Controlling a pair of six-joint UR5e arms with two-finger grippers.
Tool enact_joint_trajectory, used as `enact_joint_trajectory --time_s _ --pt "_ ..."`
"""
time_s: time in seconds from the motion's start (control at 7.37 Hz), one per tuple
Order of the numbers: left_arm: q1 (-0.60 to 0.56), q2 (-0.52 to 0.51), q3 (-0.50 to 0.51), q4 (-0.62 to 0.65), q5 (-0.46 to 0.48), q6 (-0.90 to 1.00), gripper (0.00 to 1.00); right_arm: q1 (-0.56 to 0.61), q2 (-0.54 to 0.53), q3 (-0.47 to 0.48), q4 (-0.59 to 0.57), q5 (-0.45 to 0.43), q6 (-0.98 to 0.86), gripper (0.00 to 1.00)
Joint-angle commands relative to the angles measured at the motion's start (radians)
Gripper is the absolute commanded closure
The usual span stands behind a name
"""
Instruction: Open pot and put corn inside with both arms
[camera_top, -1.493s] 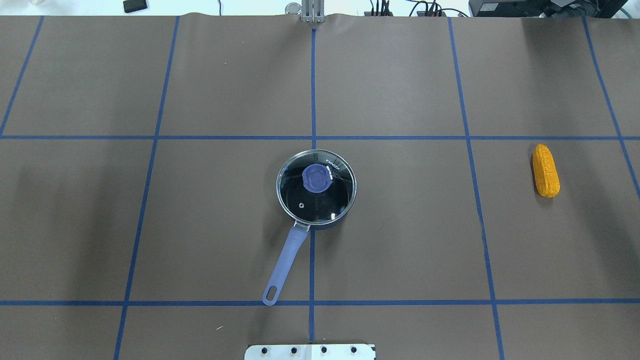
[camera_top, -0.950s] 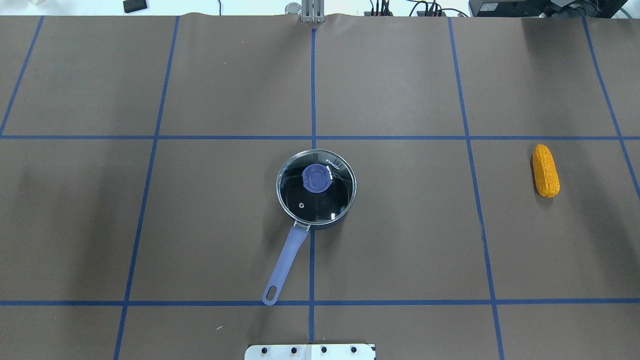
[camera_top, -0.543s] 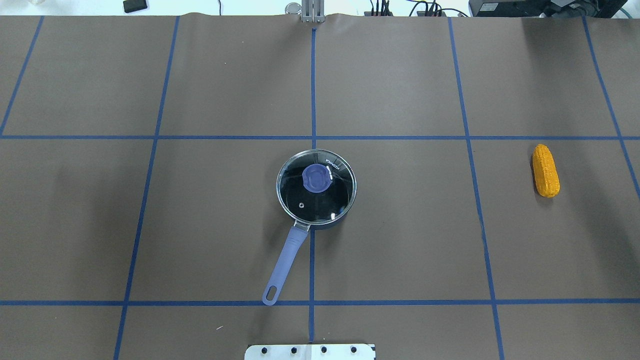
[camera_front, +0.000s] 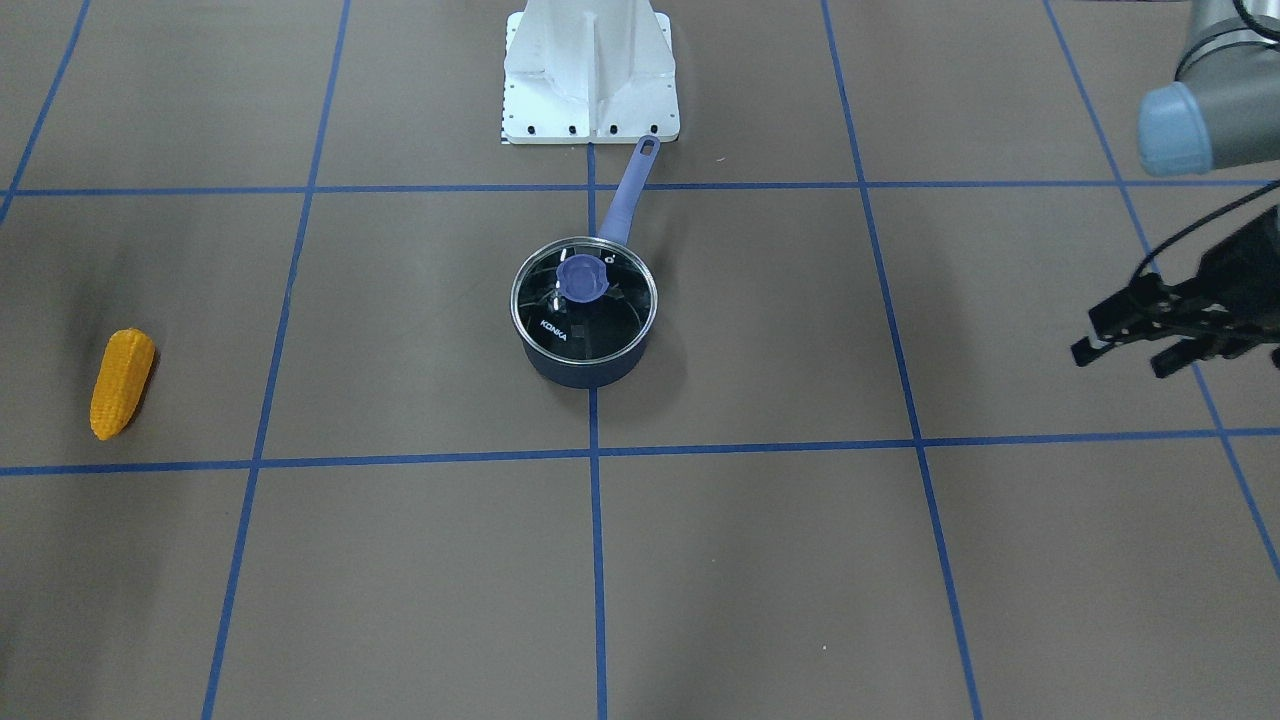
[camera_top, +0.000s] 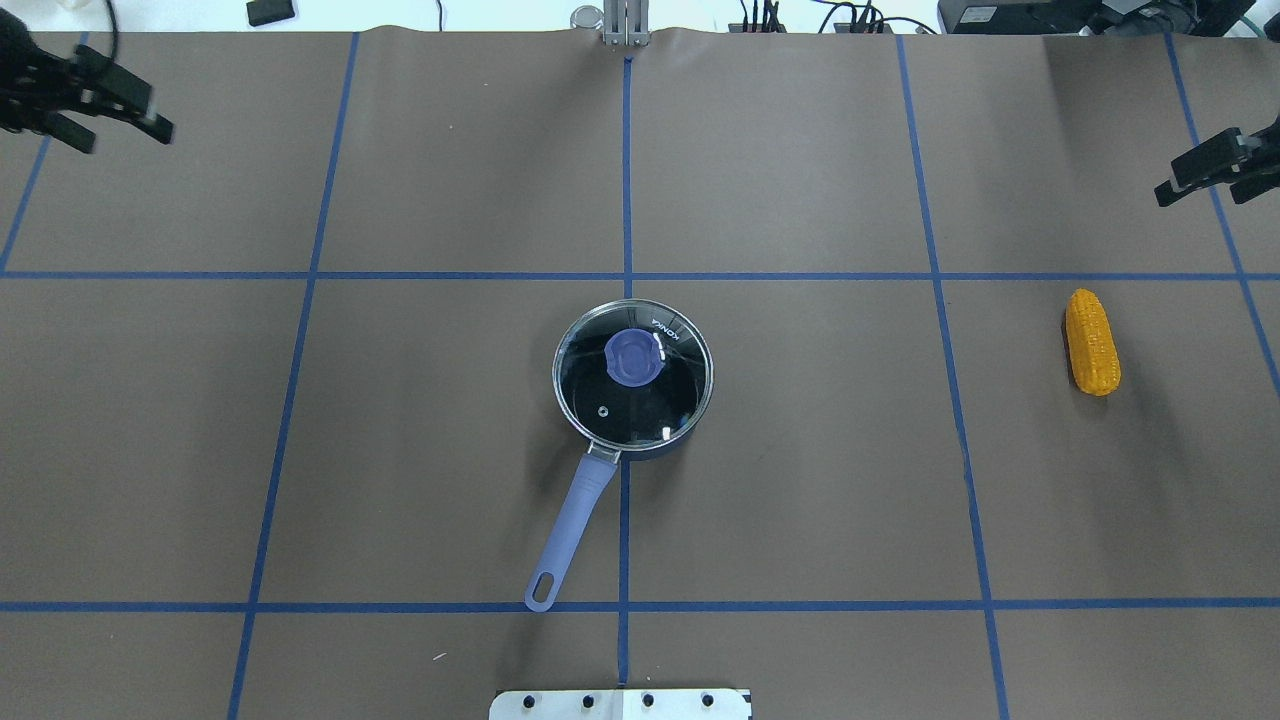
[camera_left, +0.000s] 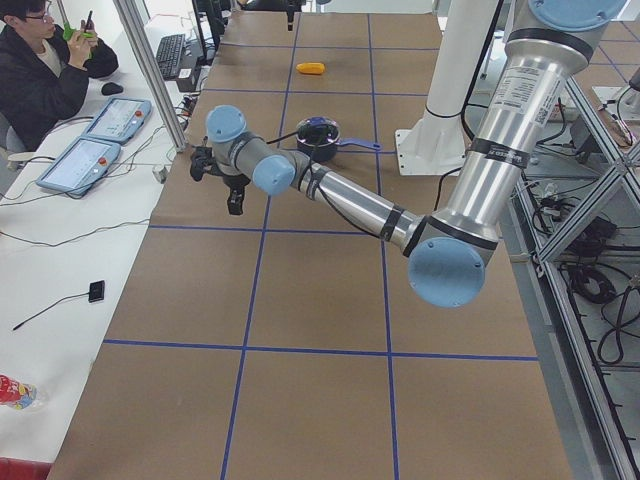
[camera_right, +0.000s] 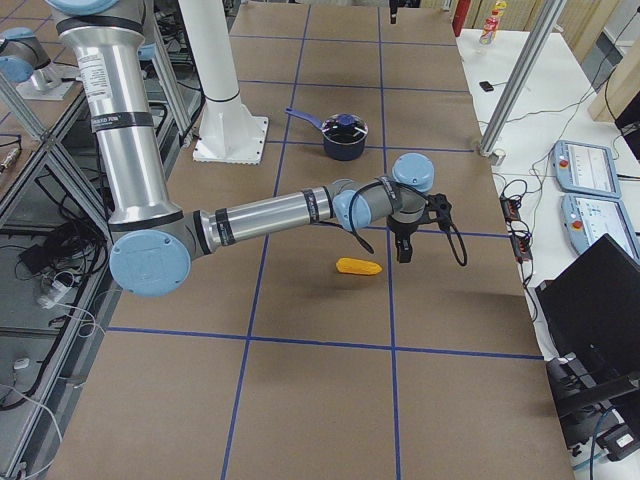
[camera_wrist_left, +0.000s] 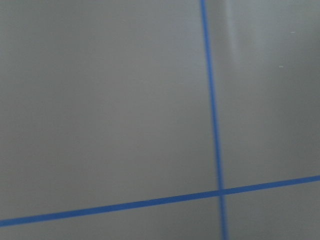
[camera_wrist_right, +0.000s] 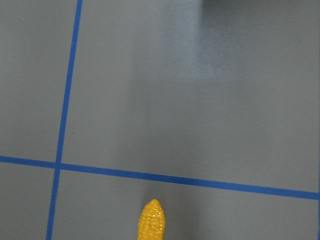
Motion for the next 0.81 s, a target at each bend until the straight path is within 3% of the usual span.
enact_joint_trajectory --time_s 0.0,0.54,0.68 --pt "0.229 -0.102 -0.094 0.049 0.142 -0.298 0.03 -0.055 0.008 -0.006 0.0 -0.033 0.006 0.0" --pt "0.444 -0.251 -0.144 0.146 0.304 -0.562 0.03 -0.089 -0.017 -0.017 0.0 -0.038 0.006 0.0" --pt "0.527 -0.329 -0.144 0.228 0.408 -0.621 0.03 -0.098 -0.015 -0.018 0.0 -0.039 0.007 0.0"
